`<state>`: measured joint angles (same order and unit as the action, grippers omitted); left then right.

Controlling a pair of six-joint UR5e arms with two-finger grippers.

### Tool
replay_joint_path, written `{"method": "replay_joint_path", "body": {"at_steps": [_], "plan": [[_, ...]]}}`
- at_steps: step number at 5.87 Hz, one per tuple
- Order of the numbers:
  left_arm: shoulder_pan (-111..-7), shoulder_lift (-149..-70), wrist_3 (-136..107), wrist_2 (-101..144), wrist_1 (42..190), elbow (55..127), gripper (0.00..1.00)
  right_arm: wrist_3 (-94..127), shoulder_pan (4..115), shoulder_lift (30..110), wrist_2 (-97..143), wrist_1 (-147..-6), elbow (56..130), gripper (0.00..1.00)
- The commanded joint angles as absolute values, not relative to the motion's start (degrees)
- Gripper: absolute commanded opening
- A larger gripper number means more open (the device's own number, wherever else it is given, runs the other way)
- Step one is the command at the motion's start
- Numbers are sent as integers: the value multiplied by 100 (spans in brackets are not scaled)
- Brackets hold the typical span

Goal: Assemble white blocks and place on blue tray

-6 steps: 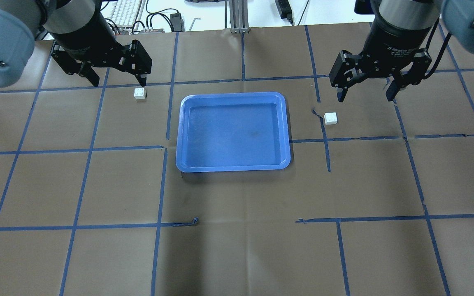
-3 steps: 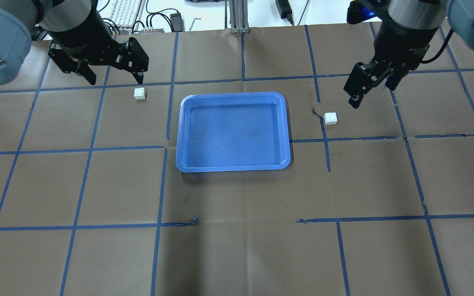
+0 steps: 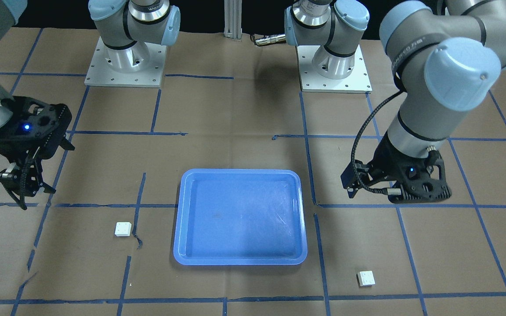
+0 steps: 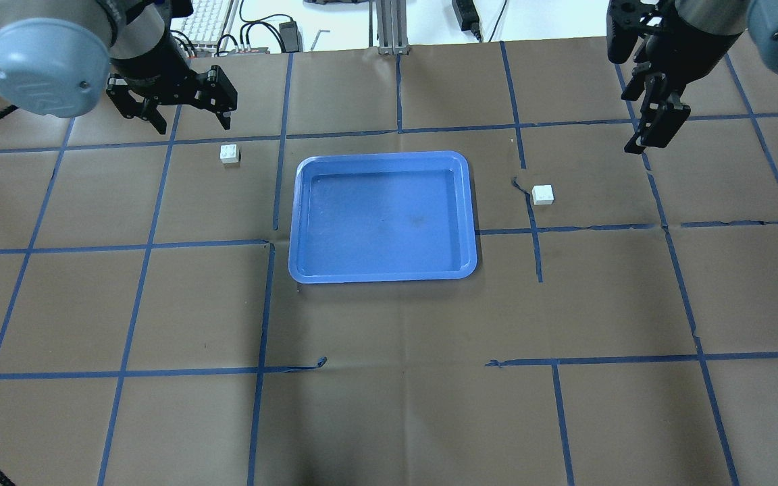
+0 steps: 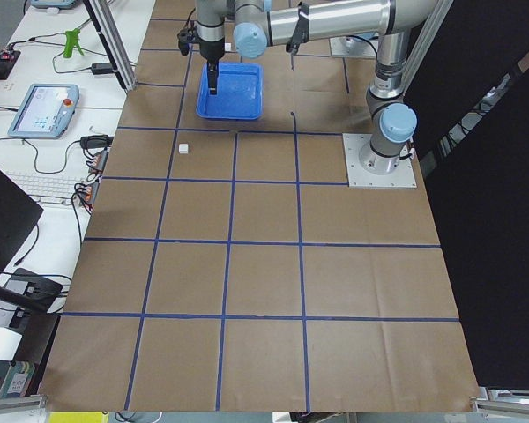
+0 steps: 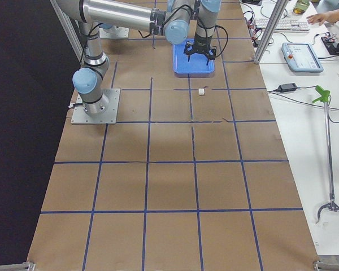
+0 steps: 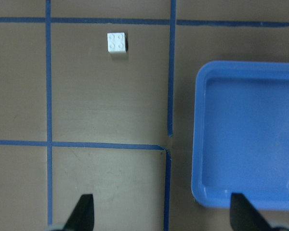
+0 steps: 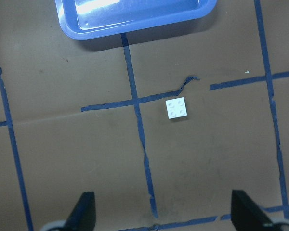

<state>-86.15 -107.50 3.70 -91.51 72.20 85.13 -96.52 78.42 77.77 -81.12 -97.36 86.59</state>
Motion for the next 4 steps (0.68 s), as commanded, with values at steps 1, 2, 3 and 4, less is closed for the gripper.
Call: {"method": "replay_joint_path", "body": {"at_steps": [1, 2, 3, 4], "plan": [[-8482, -11825, 1106, -9158, 5844, 8534, 99, -10571, 7324, 7105, -6913, -9896, 8675, 100], [-8334, -12500, 1194, -9141, 5027, 8404, 99, -10843, 7260, 6806, -6438, -10114, 8788, 100], [-8202, -12872, 1291, -9132, 4688, 8376, 99, -11124, 7190, 6516, -5912, -10473, 9050, 100], [-8200, -13050, 1283, -9141, 4632, 8367, 99, -11144, 7050, 6139, -5480, -11164, 9409, 100]]}}
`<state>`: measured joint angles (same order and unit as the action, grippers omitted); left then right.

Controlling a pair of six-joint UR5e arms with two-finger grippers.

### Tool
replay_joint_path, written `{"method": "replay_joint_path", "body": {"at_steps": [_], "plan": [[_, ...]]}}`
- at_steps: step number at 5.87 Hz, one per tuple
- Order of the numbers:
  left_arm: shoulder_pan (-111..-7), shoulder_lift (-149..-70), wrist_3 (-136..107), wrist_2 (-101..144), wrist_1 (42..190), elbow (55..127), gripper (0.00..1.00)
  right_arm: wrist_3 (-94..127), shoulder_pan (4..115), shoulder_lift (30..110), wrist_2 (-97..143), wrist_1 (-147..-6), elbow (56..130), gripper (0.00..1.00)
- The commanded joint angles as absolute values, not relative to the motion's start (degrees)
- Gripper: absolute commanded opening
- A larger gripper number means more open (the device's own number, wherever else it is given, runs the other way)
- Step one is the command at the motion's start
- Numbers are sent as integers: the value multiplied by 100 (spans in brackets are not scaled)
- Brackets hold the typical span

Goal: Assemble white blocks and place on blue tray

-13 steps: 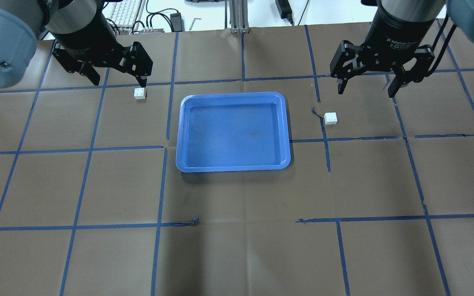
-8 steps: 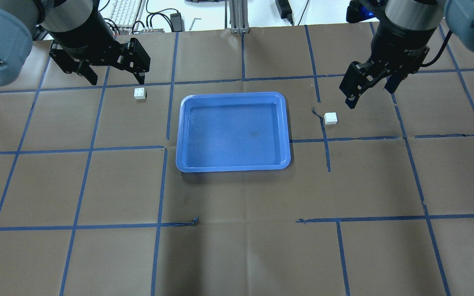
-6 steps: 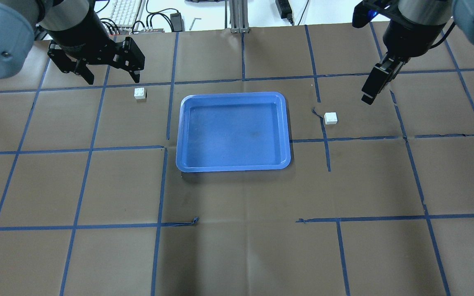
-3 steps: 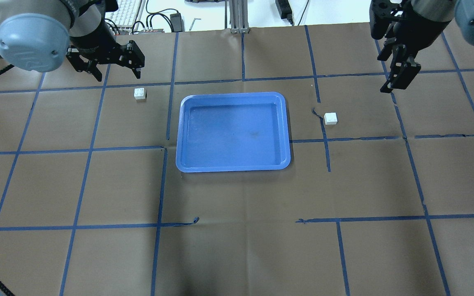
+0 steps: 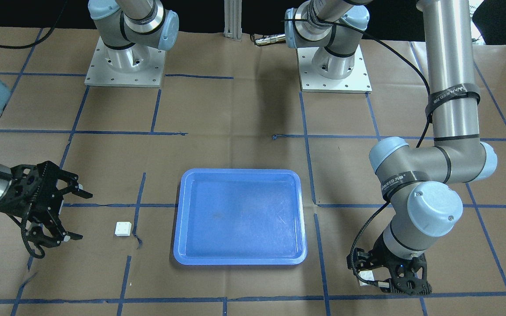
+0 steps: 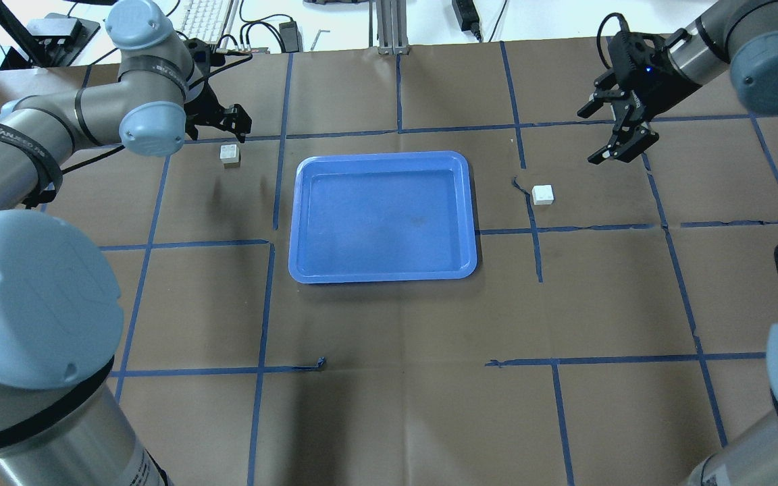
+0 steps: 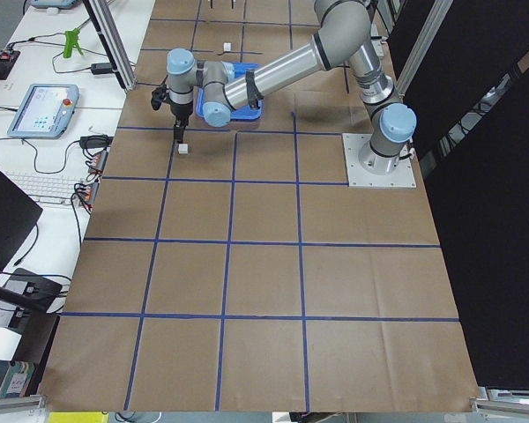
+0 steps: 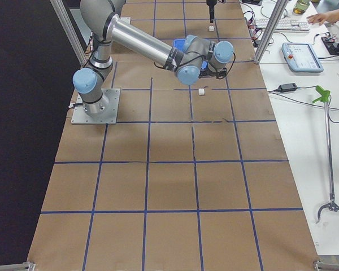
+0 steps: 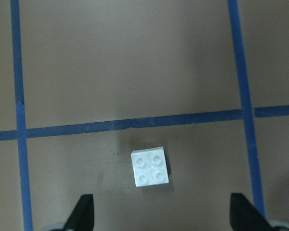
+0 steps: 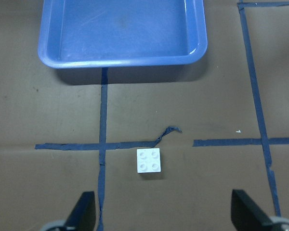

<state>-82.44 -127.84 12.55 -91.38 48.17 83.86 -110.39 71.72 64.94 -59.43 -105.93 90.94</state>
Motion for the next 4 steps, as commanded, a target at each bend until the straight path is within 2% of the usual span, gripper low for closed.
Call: {"method": "replay_joint_path", "body": {"at_steps": [1, 2, 4], "plan": [[-8191, -13139, 1292, -9141, 4606, 8376, 99, -11214, 7023, 5865, -5188, -11841, 9787, 100], [-8200, -13244, 1283, -9141, 4475, 8385, 90, -11215, 7022, 5662, -5177, -12265, 9974, 100], [-8200, -13237, 1257, -9114, 4430, 8385, 38, -11232, 7022, 5555, -5098, -12200, 10046, 100]]}}
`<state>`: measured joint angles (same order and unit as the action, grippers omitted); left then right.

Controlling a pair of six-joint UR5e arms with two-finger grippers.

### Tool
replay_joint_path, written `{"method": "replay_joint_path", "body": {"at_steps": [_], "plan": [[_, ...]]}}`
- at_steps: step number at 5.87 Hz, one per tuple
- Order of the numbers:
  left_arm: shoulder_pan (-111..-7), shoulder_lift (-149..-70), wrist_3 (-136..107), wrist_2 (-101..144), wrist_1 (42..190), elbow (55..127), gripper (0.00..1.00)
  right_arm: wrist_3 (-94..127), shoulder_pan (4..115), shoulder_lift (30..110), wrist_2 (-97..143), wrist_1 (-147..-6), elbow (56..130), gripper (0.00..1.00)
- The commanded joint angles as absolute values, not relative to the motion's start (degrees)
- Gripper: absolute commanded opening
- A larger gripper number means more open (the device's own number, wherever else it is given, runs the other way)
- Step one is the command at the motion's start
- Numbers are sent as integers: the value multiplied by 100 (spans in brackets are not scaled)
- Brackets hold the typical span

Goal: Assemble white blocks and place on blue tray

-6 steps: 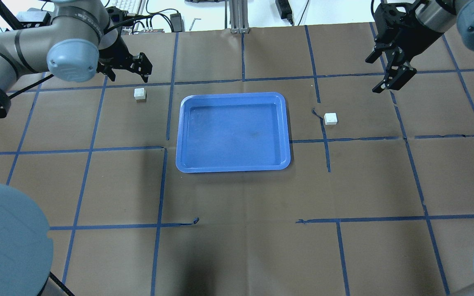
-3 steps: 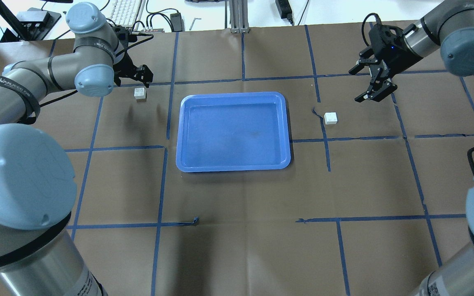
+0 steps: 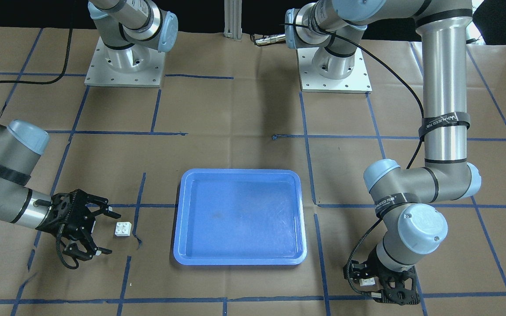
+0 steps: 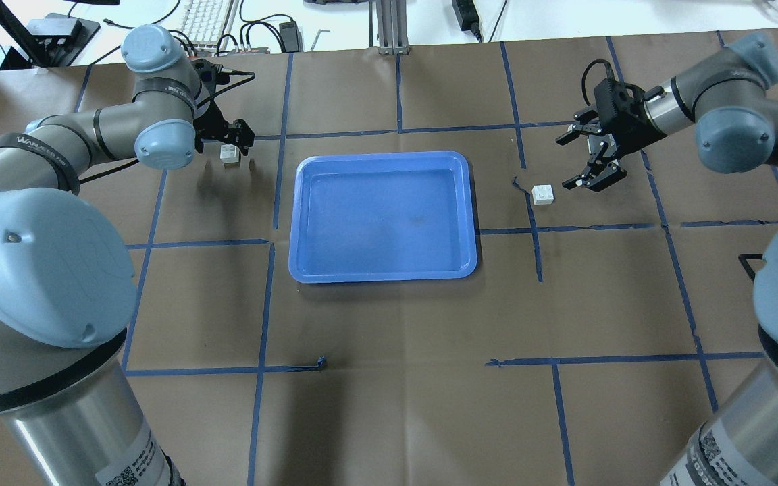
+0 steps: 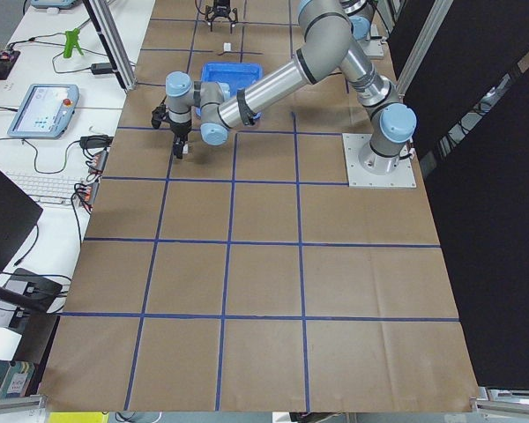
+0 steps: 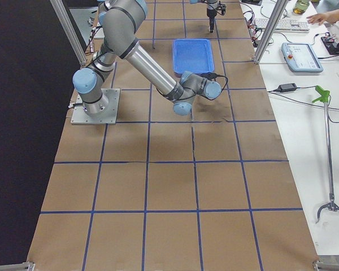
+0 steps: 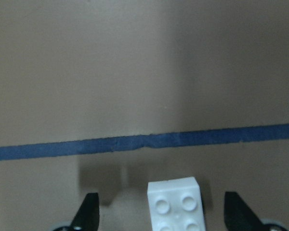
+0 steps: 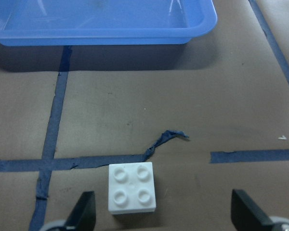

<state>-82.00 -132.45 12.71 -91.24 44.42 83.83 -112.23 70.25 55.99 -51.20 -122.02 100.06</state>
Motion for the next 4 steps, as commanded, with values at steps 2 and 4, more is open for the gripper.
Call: {"method": "replay_joint_path", "body": {"at_steps": [2, 4], "plan": [[-8200, -13158, 1257, -9114, 4421, 8402, 30, -11232, 7022, 5598, -5106, -12173, 10037, 71], [-8296, -12870, 1344, -9097, 4456, 8533, 25, -11250, 7022, 5607, -5098, -12225, 10037, 29]]}}
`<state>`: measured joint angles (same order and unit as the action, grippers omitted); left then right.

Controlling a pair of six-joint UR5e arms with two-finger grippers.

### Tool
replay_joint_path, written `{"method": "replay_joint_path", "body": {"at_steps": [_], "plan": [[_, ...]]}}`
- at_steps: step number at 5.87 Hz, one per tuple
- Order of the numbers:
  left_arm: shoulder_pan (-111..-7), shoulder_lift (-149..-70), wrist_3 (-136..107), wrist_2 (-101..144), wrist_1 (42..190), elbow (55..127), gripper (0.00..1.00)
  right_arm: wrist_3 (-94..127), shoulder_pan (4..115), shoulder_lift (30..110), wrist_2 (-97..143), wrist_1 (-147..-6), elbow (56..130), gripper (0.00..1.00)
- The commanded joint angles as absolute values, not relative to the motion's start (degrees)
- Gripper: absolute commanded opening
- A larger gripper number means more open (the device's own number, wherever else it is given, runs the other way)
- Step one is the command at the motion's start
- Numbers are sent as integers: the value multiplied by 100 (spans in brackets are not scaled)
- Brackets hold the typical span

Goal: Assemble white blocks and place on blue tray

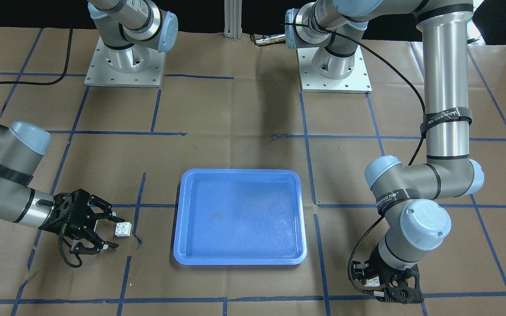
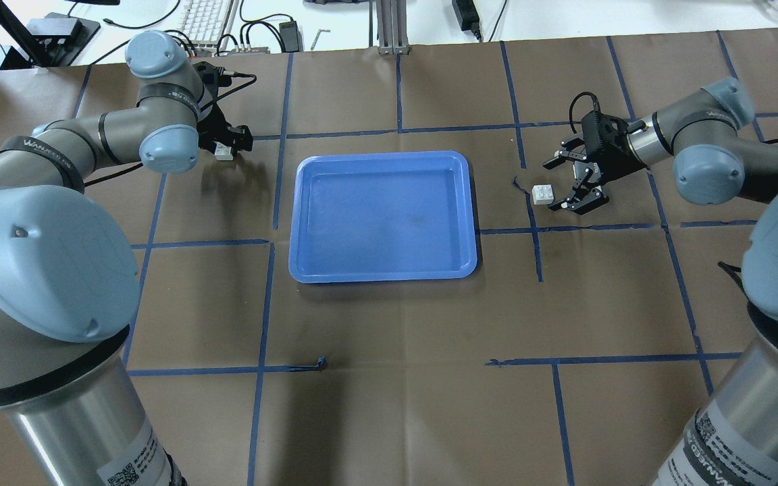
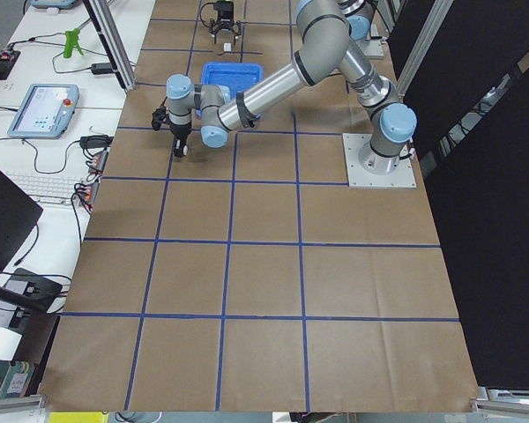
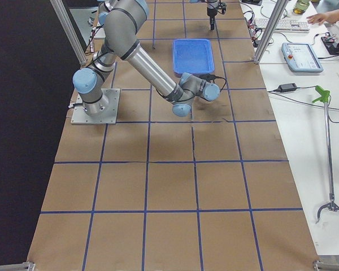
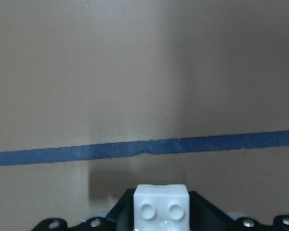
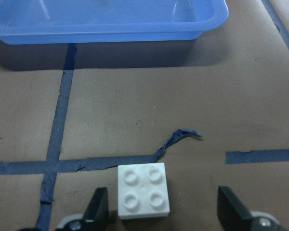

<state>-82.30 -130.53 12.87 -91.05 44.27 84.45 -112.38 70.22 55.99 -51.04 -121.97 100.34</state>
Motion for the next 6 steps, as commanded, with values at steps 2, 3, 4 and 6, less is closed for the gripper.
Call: {"method": "replay_joint_path", "body": {"at_steps": [2, 3, 4, 6], "plan": [[-9337, -12368, 2409, -9079, 4500, 9024, 25, -11303, 7022, 5625, -5098, -12243, 10011, 17], [-9639, -12210, 3113, -9079, 4509, 9270, 26, -11259, 7031, 5729, -5089, -12234, 9941, 17], [-10051, -12069, 3599, -9105, 4517, 9507, 18, -11233, 7031, 6009, -5124, -12095, 9845, 17], [-10422, -12049, 5457, -9149, 4492, 9728, 18, -11233, 7031, 6703, -5168, -11192, 9896, 18]]}}
